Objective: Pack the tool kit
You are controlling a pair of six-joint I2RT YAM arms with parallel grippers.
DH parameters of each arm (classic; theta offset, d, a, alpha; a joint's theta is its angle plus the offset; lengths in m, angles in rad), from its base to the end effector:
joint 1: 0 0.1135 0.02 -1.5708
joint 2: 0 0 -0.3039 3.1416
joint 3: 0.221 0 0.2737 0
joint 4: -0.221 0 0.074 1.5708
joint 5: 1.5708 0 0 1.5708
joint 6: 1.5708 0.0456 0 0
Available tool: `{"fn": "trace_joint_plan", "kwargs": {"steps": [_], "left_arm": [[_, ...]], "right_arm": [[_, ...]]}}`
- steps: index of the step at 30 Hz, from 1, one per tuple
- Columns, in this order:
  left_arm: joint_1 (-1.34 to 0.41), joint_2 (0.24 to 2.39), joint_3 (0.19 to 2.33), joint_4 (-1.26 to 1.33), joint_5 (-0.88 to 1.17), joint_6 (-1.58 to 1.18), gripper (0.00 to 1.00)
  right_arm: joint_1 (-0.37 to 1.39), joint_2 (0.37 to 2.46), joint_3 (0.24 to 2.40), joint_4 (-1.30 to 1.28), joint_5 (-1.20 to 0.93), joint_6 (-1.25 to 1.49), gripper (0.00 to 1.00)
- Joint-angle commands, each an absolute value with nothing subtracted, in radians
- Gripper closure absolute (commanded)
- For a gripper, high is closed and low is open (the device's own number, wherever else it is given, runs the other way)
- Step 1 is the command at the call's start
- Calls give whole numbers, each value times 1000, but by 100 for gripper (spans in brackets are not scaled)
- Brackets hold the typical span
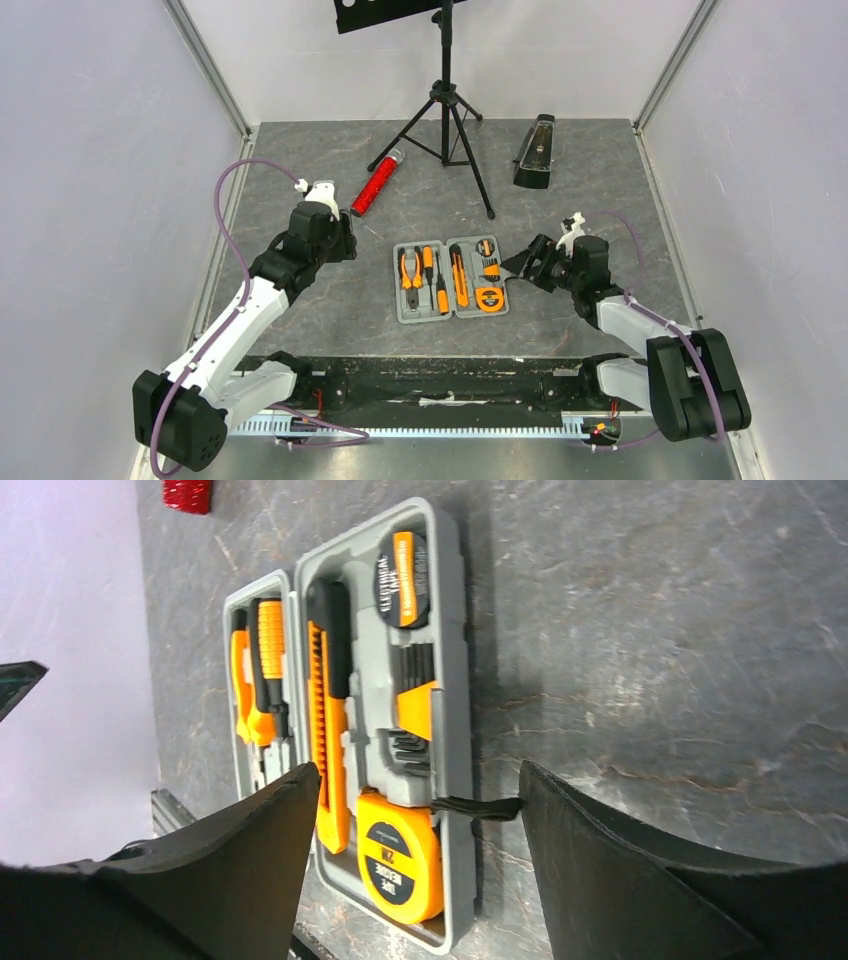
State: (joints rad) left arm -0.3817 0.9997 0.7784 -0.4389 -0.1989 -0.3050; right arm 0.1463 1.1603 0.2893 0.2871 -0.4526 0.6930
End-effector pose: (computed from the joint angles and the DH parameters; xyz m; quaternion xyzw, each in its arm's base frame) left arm 0.2105 -0.0748 0.2963 -0.0094 0.8947 -0.0633 0.4420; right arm 0.2074 0.0507 0.1631 0.1294 0.8551 0.3685 0.3410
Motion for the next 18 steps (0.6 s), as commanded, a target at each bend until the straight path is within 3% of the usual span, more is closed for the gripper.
{"fn": "trace_joint_plan", "kwargs": {"steps": [1, 10, 18], "left_arm": [[-377, 997, 772, -397, -189, -271, 41], [-375, 1006, 773, -394, -183, -272, 41], [-374, 1004, 770, -394, -179, -273, 41]], "right_arm": [[142, 1176, 302, 424, -550, 718, 25], [199, 1177, 384, 414, -648, 717, 37], [303, 1252, 520, 225, -541, 554, 41]]}}
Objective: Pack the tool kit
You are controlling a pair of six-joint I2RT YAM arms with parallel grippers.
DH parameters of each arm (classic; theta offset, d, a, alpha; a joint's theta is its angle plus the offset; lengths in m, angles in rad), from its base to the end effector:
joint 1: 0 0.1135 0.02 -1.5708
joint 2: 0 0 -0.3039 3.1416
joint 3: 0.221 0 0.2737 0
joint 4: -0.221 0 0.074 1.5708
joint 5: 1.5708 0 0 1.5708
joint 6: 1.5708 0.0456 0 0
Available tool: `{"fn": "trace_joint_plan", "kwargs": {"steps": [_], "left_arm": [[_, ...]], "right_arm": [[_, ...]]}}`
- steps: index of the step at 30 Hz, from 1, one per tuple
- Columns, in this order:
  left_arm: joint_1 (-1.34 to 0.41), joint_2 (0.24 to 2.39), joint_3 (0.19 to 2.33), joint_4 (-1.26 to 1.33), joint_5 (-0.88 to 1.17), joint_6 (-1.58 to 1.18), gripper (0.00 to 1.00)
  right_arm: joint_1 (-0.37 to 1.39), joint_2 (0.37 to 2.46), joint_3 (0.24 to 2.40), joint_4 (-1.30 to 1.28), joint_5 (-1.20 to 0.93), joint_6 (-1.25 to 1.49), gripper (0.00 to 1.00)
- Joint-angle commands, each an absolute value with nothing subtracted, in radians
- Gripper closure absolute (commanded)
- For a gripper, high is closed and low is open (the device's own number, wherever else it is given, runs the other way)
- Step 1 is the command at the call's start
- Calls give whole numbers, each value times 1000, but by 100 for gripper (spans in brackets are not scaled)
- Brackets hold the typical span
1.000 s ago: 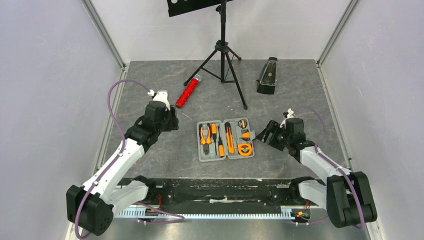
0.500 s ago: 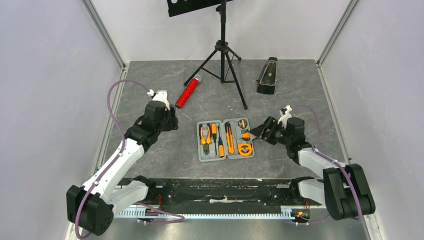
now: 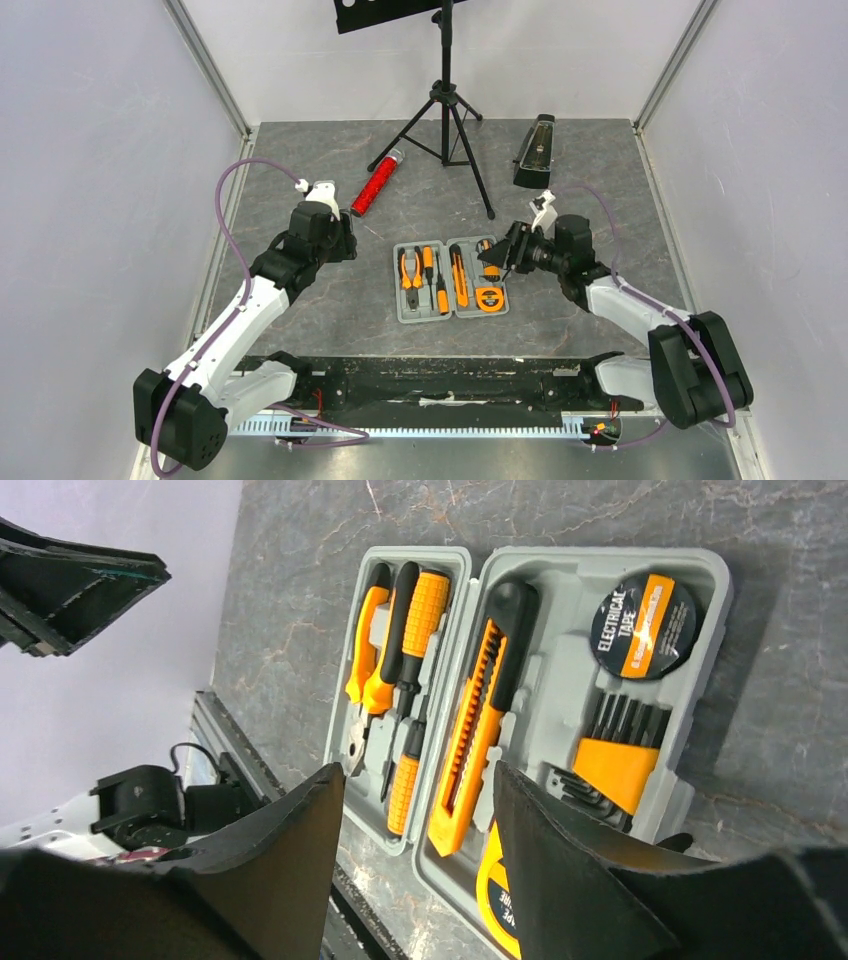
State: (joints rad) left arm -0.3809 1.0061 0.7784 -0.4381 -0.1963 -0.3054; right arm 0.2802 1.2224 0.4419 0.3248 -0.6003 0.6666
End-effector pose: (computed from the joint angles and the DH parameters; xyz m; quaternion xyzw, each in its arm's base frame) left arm 0.2116 -0.0752 0.2951 -0.0090 0.8960 -0.0634 0.4394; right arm 0.2316 0.0935 0.2047 0.0021 0.8256 0.4537 0.3355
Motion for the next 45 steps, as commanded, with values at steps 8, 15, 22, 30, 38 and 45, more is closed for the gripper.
{"fn": "trace_joint_plan", "kwargs": {"steps": [8, 15, 22, 30, 38, 45], "left_arm": [[-373, 1005, 769, -394, -163, -279, 41], [-374, 1017, 776, -391, -143, -287, 41], [-374, 1019, 776, -389, -140, -288, 41], [-373, 1022, 775, -390, -136, -291, 41], [-373, 1020, 772, -389, -137, -293, 41], [-373, 1021, 772, -389, -138, -293, 41]], "right_arm": [[313, 1315, 646, 50, -422, 394, 44], [335, 1208, 710, -168, -274, 371, 47], [453, 1193, 680, -307, -73, 445, 58], [509, 1244, 663, -302, 44, 501, 70], [517, 1301, 667, -249, 53, 504, 76], [518, 1346, 681, -218, 39, 497, 82]]}}
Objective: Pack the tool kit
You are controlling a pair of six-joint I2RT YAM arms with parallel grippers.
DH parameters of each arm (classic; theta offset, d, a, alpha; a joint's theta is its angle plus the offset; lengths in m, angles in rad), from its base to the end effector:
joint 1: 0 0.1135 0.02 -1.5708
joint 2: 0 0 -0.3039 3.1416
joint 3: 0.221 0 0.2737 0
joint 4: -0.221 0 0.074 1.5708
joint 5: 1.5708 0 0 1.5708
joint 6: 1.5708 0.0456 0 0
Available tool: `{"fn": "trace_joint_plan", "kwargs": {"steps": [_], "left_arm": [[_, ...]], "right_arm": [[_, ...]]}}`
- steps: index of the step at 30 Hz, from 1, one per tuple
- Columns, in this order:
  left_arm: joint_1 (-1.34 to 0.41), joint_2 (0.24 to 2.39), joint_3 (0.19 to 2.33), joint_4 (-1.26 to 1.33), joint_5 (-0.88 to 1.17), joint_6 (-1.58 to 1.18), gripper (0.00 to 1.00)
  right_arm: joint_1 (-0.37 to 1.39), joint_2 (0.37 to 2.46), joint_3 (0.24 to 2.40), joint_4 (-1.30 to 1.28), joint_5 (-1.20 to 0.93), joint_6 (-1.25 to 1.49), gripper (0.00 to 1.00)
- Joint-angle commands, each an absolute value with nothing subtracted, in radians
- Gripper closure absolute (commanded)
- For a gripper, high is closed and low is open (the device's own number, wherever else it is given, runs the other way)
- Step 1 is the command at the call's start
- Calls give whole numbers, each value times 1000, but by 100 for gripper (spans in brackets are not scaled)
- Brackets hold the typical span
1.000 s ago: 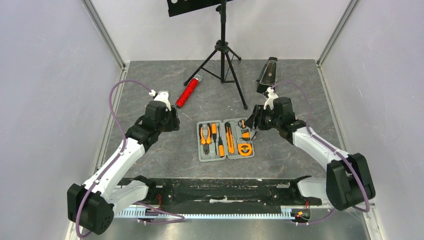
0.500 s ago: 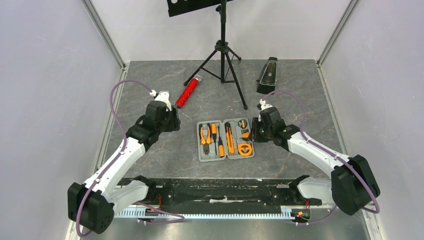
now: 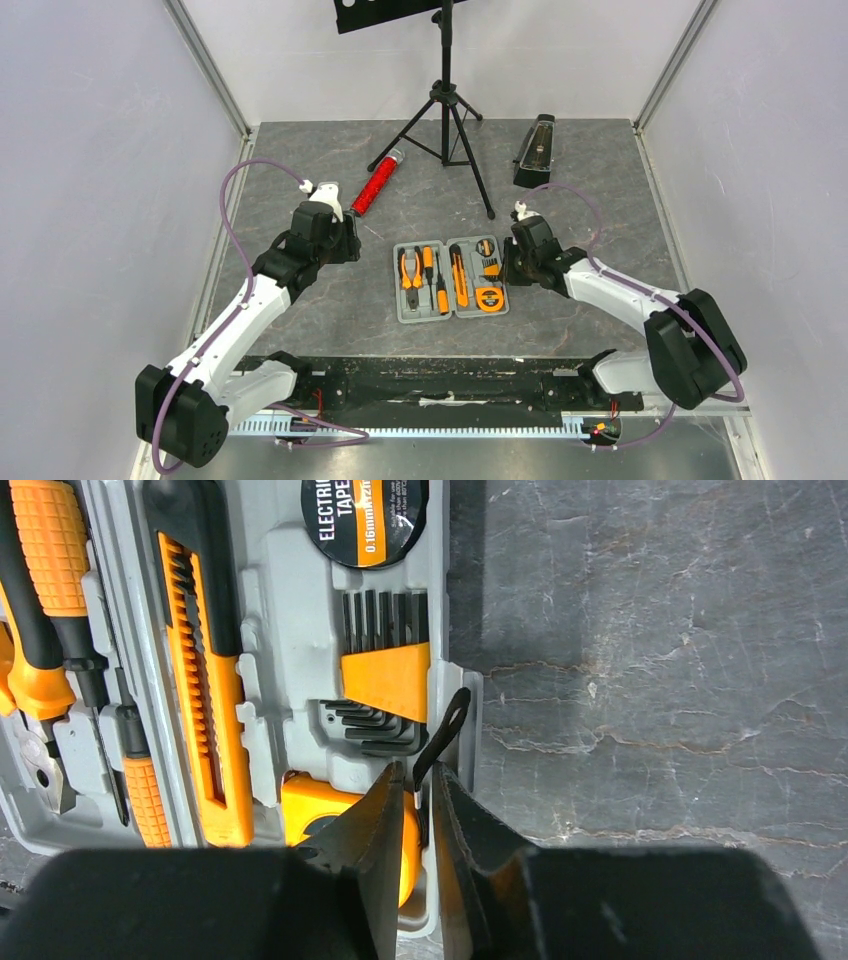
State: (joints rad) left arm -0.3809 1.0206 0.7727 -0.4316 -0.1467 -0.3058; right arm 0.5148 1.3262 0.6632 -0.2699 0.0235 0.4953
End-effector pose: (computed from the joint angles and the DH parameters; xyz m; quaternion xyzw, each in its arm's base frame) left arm 0.2135 -0.0783 0.2903 0.0022 0.9005 -0.0825 0.4271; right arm 0.2312 0.1296 0.1952 -0.0056 0.9495 0.1419 0.2798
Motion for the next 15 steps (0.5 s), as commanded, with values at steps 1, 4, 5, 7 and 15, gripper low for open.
{"fn": "trace_joint_plan", "kwargs": {"steps": [1, 4, 5, 7, 15], "left_arm": [[-373, 1020, 772, -390, -138, -292, 41], [-373, 1022, 772, -390, -133, -294, 41], [-374, 1024, 772, -390, -129, -295, 41], [-373, 1029, 771, -390, -118, -301, 41], [-373, 1059, 727, -349, 22, -429, 41]], "right_arm": [[517, 1350, 683, -214, 38, 494, 82], [518, 1368, 692, -199, 27, 480, 87], [519, 1375, 696, -192, 19, 474, 89], [518, 1391, 708, -189, 18, 462, 92], [517, 1475, 719, -184, 26, 427, 100]]}}
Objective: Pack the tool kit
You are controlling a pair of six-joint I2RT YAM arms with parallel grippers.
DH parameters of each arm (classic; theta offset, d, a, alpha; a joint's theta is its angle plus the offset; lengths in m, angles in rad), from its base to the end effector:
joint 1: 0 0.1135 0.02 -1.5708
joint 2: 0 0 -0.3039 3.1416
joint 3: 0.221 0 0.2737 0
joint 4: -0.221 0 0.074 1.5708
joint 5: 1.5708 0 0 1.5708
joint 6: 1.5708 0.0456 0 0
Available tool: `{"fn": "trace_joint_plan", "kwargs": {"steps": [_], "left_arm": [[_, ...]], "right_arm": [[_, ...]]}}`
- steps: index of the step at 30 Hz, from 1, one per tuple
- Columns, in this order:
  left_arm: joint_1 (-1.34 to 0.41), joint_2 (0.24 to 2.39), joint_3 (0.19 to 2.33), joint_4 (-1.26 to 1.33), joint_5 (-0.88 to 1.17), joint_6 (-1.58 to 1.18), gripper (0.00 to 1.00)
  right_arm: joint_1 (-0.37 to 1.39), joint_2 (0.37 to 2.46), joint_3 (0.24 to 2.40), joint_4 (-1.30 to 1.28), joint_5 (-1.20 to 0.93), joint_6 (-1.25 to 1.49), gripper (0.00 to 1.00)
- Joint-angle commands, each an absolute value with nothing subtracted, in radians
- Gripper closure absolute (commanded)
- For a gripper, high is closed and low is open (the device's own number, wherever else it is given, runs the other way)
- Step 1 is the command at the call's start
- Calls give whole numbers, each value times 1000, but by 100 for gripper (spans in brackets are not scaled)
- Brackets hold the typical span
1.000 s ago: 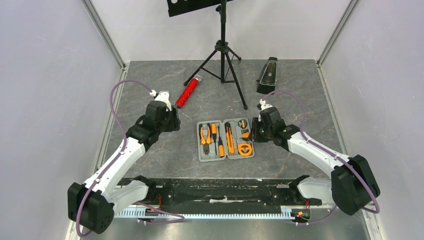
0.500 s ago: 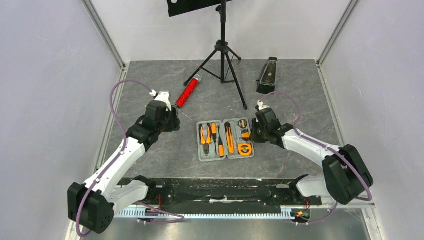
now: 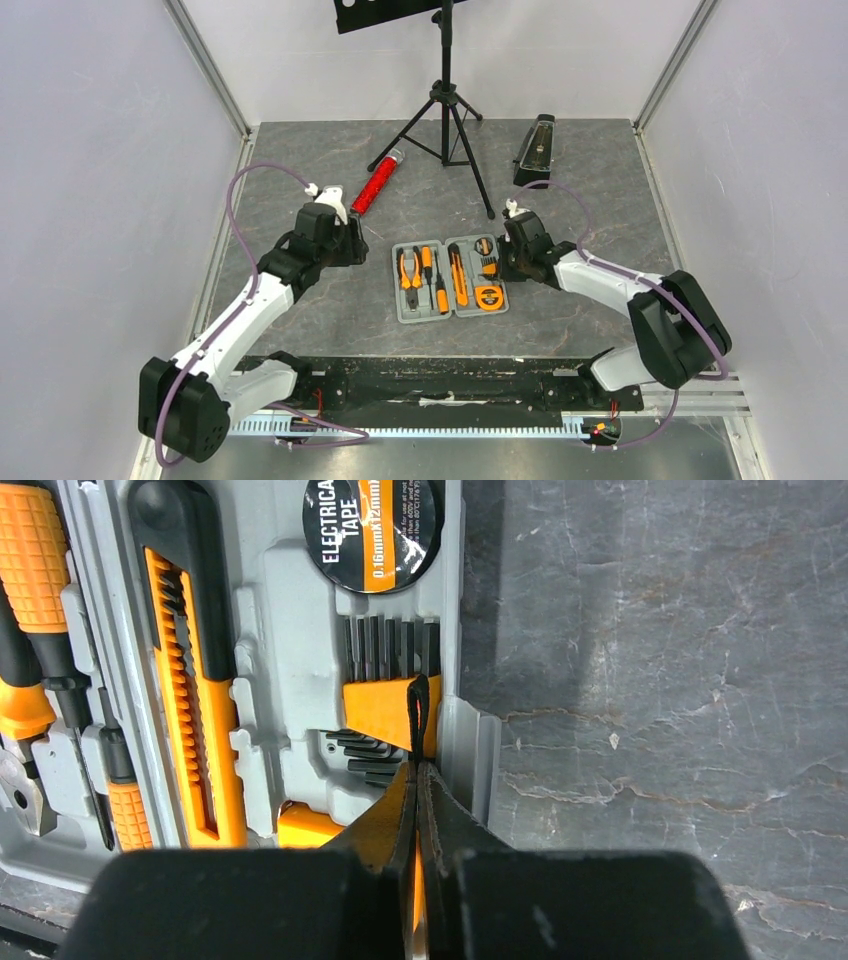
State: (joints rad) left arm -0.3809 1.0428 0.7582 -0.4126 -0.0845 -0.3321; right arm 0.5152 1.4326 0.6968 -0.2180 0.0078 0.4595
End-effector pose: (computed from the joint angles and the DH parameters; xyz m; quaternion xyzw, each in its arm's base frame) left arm 0.2164 -0.0825 0.2819 0.0042 0.9055 -0.1116 0.4094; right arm 0.2487 0.1404 0.1822 -0.0253 0.9524 0.1389 0.2700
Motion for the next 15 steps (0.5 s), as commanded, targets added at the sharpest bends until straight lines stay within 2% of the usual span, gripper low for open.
{"fn": "trace_joint_plan", "kwargs": {"steps": [1, 8, 11, 15], "left_arm": [[-374, 1065, 713, -336, 46, -456, 41], [-374, 1140, 661, -253, 172, -569, 41], [-375, 1195, 660, -223, 217, -599, 41], [-379, 1266, 651, -164, 267, -634, 41]], "right_arm": [[517, 1482, 721, -185, 23, 425, 100], [517, 1491, 762, -209, -30, 369, 81], [517, 1482, 782, -210, -54, 344, 76], [517, 1485, 802, -210, -77, 326, 74]]}}
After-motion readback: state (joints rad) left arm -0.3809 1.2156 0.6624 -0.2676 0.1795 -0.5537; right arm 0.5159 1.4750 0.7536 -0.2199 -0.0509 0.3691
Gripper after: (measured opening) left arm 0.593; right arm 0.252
